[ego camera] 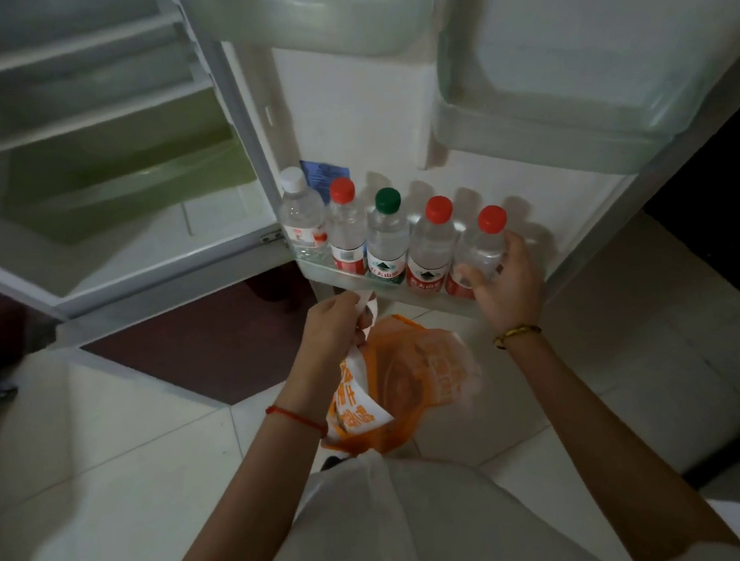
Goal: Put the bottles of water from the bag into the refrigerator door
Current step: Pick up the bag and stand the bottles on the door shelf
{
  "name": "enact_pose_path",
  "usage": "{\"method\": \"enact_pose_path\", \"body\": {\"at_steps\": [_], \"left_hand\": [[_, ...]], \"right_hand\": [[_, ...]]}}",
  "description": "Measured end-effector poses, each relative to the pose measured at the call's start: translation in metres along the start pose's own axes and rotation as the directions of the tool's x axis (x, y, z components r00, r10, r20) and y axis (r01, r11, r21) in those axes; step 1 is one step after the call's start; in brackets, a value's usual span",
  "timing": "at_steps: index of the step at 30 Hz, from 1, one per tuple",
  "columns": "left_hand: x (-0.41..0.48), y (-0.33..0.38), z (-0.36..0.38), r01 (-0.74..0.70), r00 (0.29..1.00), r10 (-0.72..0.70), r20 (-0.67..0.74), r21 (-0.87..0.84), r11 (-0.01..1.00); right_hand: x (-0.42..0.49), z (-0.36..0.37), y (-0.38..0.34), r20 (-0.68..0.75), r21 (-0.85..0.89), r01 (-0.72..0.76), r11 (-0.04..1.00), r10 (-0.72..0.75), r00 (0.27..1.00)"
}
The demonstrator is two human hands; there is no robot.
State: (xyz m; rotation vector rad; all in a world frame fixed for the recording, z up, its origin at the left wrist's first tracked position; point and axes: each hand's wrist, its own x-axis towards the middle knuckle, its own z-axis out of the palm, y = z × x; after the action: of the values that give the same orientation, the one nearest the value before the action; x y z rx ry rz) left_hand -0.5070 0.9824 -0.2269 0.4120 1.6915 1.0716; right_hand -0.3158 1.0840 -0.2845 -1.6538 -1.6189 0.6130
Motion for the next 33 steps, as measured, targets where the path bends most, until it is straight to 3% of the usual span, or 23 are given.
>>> {"method": "enact_pose_path", "body": {"at_steps": [6,10,13,19,22,30,33], "left_hand": [[-0.002,-0.007,-0.022,0.001,0.997,-0.005,-0.083,-0.039,0.999],[-0.001,-0.012,-0.041,0.018,0.984,-0.034,-0.172,-0.094,0.995],[0.000,-0.017,-0.059,0.024,0.969,-0.049,-0.242,-0.103,0.994],[0.002,-0.032,-0.117,-0.026,0.916,0.000,-0.401,-0.059,0.998],[0.004,-0.042,-0.151,-0.019,0.879,-0.002,-0.477,-0.039,0.999],[0.023,-0.070,-0.237,0.129,0.783,-0.104,-0.613,-0.004,0.992],[0.028,-0.078,-0.262,0.196,0.740,-0.094,-0.665,0.080,0.977]], "right_hand": [[0.002,0.004,-0.001,0.014,0.049,-0.010,0.999,0.009,1.000],[-0.021,0.006,-0.025,-0.190,0.021,0.169,0.985,-0.162,0.968],[-0.048,0.019,-0.044,-0.253,0.140,0.293,0.946,-0.252,0.934],[-0.081,0.062,-0.070,-0.009,0.200,0.384,0.901,-0.390,0.921],[-0.090,0.084,-0.083,0.109,0.177,0.441,0.880,-0.463,0.880],[-0.104,0.131,-0.115,0.238,0.158,0.496,0.854,-0.520,0.820],[-0.107,0.144,-0.123,0.276,0.152,0.499,0.853,-0.521,0.807]]}}
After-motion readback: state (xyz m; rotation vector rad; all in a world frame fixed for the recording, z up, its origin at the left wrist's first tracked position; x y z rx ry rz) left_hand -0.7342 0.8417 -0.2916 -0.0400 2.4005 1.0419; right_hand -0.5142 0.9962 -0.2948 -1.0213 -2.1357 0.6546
